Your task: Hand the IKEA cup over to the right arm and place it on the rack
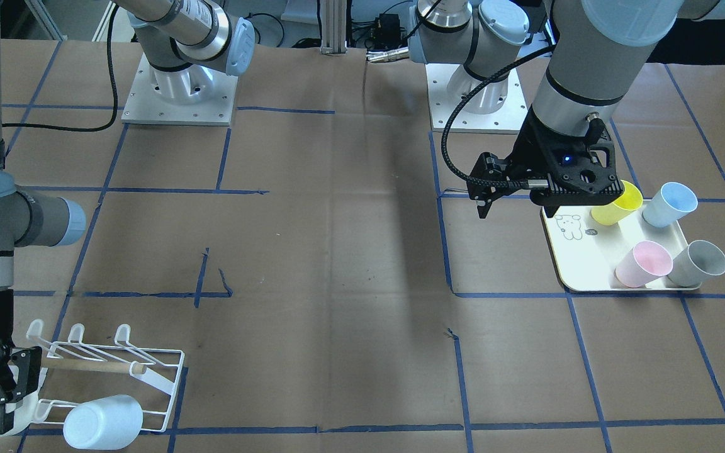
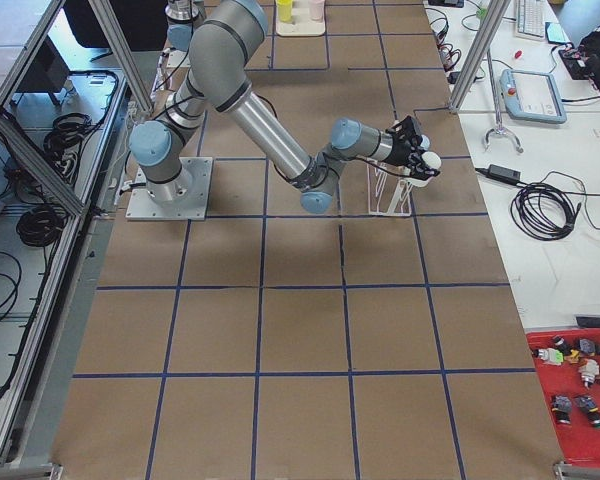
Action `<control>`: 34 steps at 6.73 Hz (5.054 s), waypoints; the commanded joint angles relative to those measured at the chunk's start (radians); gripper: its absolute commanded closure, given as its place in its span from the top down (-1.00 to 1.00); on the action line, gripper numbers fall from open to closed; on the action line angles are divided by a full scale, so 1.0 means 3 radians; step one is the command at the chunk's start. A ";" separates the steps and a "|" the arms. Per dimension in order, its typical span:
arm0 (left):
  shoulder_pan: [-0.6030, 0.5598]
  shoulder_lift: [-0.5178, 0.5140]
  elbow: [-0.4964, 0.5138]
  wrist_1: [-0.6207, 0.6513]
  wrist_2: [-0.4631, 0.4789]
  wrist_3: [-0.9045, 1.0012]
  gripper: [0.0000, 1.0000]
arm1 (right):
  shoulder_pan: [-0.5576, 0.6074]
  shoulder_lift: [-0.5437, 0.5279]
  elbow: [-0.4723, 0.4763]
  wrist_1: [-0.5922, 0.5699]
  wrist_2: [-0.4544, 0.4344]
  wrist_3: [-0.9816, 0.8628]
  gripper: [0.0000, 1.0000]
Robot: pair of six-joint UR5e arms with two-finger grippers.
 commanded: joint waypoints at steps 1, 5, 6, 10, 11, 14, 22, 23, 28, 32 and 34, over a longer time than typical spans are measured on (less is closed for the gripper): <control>0.0018 0.0006 -0.0020 0.0009 -0.0009 0.0045 1.00 | -0.0004 -0.0008 0.0003 0.0023 -0.0015 0.0024 0.98; 0.0039 0.0011 -0.0010 0.0019 -0.0009 0.0066 1.00 | -0.0004 -0.0049 -0.0013 0.0043 -0.0025 0.0029 0.99; 0.0039 0.0016 -0.0015 0.0019 -0.0014 0.0066 1.00 | 0.0001 -0.0115 -0.0018 0.0044 -0.0025 0.0029 0.99; 0.0039 0.0021 -0.0020 0.0024 -0.0014 0.0132 1.00 | 0.0037 -0.0779 -0.0089 0.1191 -0.0046 0.0029 1.00; 0.0039 0.0021 -0.0025 0.0024 -0.0019 0.0132 1.00 | 0.0062 -0.0947 -0.0095 0.1533 -0.0046 0.0024 1.00; 0.0039 0.0021 -0.0041 0.0029 -0.0019 0.0132 1.00 | 0.0261 -0.1189 -0.0313 0.3203 -0.0096 0.0019 1.00; 0.0039 0.0026 -0.0046 0.0040 -0.0014 0.0137 1.00 | 0.1166 -0.1699 -0.1072 0.6443 -0.0787 0.0617 1.00; 0.0039 0.0026 -0.0046 0.0035 -0.0019 0.0142 1.00 | 0.1177 -0.1822 -0.0985 0.6486 -0.0878 0.0647 1.00; 0.0059 -0.0045 0.0102 -0.0139 -0.0034 0.0234 1.00 | 0.1290 -0.1859 -0.0672 0.6001 -0.1273 0.0929 1.00; 0.0044 -0.0071 0.0138 -0.0170 -0.0086 0.0229 1.00 | 0.1295 -0.1900 -0.0672 0.6006 -0.1227 0.0990 1.00; 0.0039 -0.0061 0.0072 -0.0155 -0.0060 0.0224 1.00 | 0.1295 -0.1946 -0.0652 0.6011 -0.1227 0.0985 1.00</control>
